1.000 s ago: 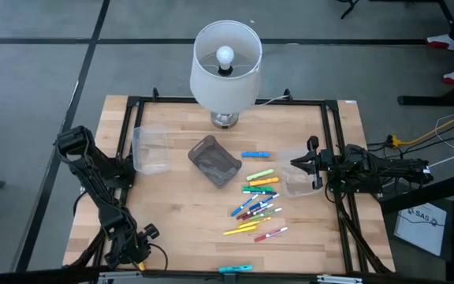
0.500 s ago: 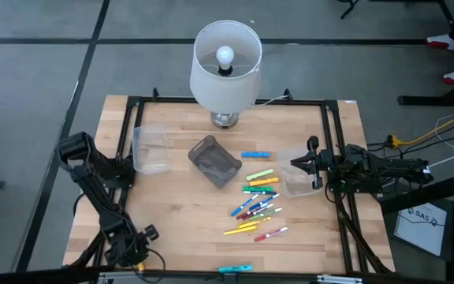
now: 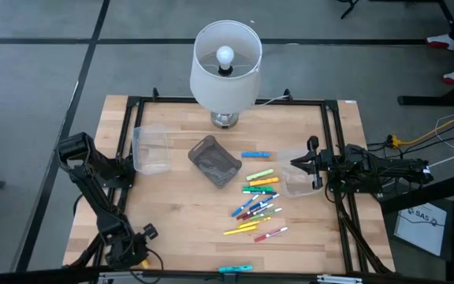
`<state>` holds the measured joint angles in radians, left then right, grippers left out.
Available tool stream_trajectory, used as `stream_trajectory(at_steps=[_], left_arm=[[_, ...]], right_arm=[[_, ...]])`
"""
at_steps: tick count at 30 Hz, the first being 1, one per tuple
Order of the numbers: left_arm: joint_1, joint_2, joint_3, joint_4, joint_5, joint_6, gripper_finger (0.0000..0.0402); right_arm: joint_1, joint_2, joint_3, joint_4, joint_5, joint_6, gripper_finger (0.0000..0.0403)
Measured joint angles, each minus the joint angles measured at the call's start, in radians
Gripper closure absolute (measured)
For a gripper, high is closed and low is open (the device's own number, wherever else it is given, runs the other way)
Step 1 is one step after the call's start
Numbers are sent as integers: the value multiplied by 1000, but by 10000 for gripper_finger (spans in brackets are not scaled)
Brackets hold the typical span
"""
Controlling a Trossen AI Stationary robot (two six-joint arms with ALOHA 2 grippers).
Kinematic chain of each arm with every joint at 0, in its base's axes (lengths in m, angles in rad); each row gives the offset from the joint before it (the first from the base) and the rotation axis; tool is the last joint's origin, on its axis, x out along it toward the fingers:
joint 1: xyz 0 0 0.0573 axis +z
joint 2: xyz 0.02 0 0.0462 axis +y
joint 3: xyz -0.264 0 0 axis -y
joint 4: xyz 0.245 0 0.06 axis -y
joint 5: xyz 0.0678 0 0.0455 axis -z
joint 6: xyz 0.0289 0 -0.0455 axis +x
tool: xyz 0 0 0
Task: Pick & Place Markers
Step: Put the bottom yellow marker into the black bin
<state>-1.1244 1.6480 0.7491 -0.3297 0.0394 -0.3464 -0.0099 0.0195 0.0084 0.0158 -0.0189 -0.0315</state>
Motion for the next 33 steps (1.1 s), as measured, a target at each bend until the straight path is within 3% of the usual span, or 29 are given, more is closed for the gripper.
stream_trajectory(at_steps=[6,11,20,26,33], left_arm=[[24,-36,-5,10,-11,-18,344],[59,-81,-9,-4,-184,-58,344],[104,-262,-6,-23,-250,-78,344],[114,-417,-5,-21,-437,-56,344],[114,-542,-3,28,-637,-147,344]], right_arm=[[0,0,0,0,0,0,368],[0,0,0,0,0,0,368],[0,0,0,0,0,0,368],[0,0,0,0,0,0,368],[0,0,0,0,0,0,368]])
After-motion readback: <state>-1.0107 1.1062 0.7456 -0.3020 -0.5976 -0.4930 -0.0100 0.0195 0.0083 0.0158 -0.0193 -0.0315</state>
